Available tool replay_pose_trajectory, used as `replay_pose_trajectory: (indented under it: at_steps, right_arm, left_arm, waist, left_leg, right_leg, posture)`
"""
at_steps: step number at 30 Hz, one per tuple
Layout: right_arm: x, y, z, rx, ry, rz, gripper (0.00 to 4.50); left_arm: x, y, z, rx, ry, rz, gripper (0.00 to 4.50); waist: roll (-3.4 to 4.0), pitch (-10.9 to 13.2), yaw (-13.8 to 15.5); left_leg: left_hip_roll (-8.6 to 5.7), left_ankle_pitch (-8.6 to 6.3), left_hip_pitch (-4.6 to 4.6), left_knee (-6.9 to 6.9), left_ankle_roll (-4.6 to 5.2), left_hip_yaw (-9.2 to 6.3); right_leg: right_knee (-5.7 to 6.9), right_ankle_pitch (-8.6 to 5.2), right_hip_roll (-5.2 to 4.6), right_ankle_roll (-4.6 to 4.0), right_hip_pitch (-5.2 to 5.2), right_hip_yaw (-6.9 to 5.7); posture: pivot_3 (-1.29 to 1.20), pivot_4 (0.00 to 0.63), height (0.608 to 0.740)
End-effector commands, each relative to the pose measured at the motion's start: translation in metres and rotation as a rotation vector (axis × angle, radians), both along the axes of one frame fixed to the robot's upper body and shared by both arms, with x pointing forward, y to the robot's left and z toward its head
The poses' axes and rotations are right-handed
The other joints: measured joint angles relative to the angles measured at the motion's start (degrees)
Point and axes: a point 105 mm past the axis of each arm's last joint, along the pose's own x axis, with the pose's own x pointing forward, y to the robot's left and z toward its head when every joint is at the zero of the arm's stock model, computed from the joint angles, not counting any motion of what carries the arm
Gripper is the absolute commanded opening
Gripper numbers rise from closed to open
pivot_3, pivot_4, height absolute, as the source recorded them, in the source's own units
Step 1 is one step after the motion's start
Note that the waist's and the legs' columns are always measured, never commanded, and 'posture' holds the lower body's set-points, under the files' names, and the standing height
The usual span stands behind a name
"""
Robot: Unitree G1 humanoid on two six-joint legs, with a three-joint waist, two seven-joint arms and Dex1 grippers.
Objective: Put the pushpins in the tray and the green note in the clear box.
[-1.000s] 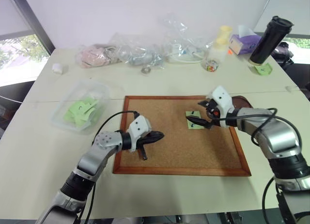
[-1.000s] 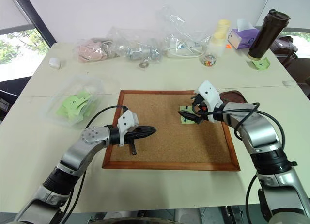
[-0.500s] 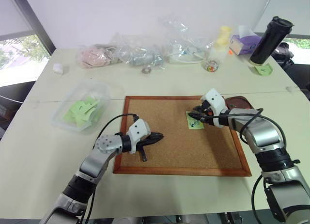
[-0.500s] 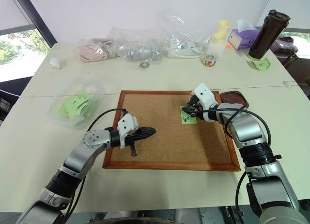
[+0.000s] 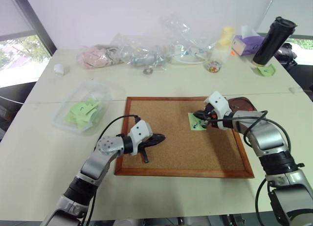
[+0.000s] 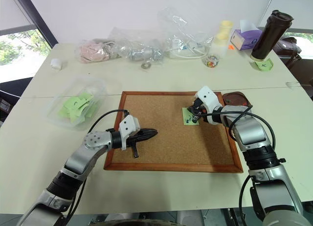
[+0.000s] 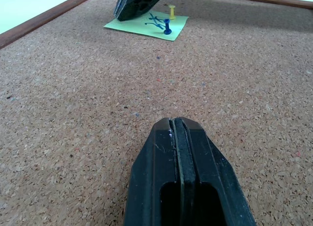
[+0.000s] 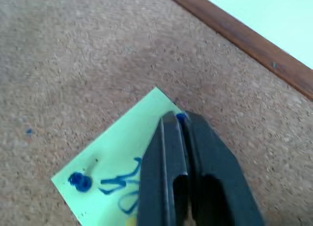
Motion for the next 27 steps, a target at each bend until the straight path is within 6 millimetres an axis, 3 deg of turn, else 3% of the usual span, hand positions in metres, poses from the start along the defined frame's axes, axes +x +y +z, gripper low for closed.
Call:
replay_pose_trajectory:
  at_steps: [1,6,11,15,17,20,25,27]
  right_arm:
    - [0.002,-0.002,0.007,0.005,-0.023,-0.001,0.04]
    - [-0.003,-0.004,0.048,0.085,-0.116,-0.016,0.04]
    - [-0.015,-0.008,0.073,0.156,-0.149,-0.032,0.04]
    - [-0.018,-0.030,0.091,0.217,-0.184,-0.127,0.04]
    - [-0.016,-0.048,0.089,0.197,-0.191,-0.196,0.04]
    - [-0.012,-0.090,0.081,0.162,-0.200,-0.371,0.04]
    - [-0.006,-0.134,0.066,0.127,-0.197,-0.532,0.04]
    - [-0.003,-0.142,0.058,0.123,-0.186,-0.564,0.04]
  left_arm:
    - [-0.004,-0.001,-0.010,0.030,0.035,-0.010,0.00]
    - [-0.007,-0.002,-0.014,0.055,0.063,-0.016,0.00]
    - [-0.007,-0.002,-0.018,0.064,0.083,-0.005,0.00]
    - [-0.009,-0.006,-0.020,0.059,0.100,-0.010,0.00]
    - [-0.009,-0.007,-0.020,0.058,0.099,-0.009,0.00]
    - [-0.009,-0.007,-0.020,0.056,0.098,-0.009,0.00]
    - [-0.009,-0.008,-0.019,0.055,0.094,-0.009,0.00]
    - [-0.009,-0.007,-0.019,0.056,0.093,-0.010,0.00]
  waist:
    - [0.00,0.00,-0.01]
    - [0.00,0.00,0.07]
    - [0.02,-0.01,0.02]
    - [0.01,-0.02,0.05]
    - [0.02,-0.02,0.14]
    - [0.02,-0.02,0.15]
    - [0.11,-0.08,0.04]
    - [0.12,-0.08,0.06]
  left_leg:
    - [0.00,0.00,0.00,0.00,0.00,0.00]
    - [0.00,0.00,-0.03,0.00,0.00,0.00]
    - [-0.01,0.00,-0.02,0.00,0.00,0.00]
    - [-0.01,0.00,0.00,0.00,0.01,-0.02]
    - [-0.02,0.00,0.00,0.00,0.01,-0.02]
    - [-0.04,0.00,0.00,0.00,0.01,-0.02]
    - [-0.05,0.00,0.02,-0.01,0.01,0.00]
    - [-0.05,0.00,0.02,0.00,0.01,0.01]
  right_leg:
    - [0.00,0.00,0.00,0.00,0.00,0.00]
    - [0.00,0.00,-0.01,0.00,-0.02,0.00]
    - [0.00,0.00,0.00,0.00,-0.02,0.02]
    - [-0.01,0.00,-0.01,0.00,0.03,0.01]
    - [-0.01,0.00,-0.01,0.00,0.03,0.01]
    - [-0.01,0.00,-0.03,0.00,0.05,0.01]
    - [0.00,0.00,-0.03,0.00,0.04,0.01]
    - [0.00,0.00,-0.03,0.00,0.05,0.02]
  posture:
    - [0.00,0.150,0.740]
    - [0.00,0.150,0.740]
    - [0.00,0.150,0.740]
    - [0.00,0.150,0.740]
    - [0.00,0.150,0.740]
    - [0.00,0.150,0.740]
    - [0.00,0.150,0.740]
    - [0.00,0.150,0.740]
